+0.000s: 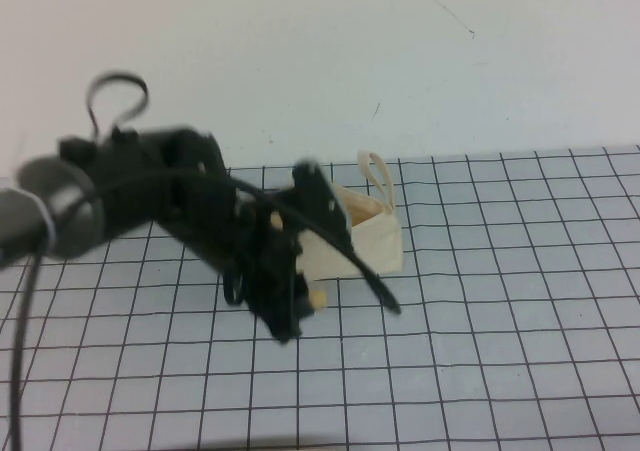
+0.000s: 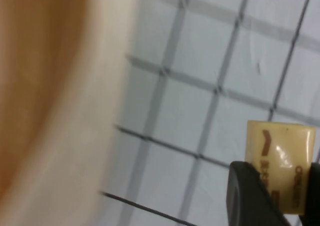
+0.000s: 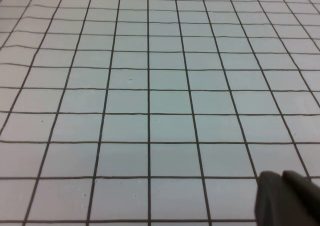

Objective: Put eraser into pencil case

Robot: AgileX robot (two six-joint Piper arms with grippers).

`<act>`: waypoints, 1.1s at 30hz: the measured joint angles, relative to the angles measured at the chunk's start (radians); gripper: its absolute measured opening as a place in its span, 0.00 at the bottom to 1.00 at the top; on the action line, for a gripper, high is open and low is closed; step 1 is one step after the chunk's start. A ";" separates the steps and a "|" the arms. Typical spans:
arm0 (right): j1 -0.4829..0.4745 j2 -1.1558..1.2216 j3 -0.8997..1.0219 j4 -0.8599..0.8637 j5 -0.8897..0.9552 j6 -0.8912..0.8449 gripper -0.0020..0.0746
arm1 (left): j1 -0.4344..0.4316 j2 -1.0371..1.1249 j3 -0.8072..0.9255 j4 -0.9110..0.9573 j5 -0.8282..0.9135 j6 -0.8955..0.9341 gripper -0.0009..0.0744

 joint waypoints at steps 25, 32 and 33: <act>0.000 0.000 0.000 0.000 0.000 0.016 0.03 | 0.000 0.010 -0.156 0.089 -0.433 -0.367 0.45; 0.000 0.000 0.000 0.000 0.000 0.016 0.03 | 0.000 -0.238 -0.156 0.235 -0.371 -0.535 0.05; 0.000 0.000 0.000 0.000 0.000 0.016 0.03 | 0.000 -0.281 -0.156 0.238 -0.362 -0.543 0.04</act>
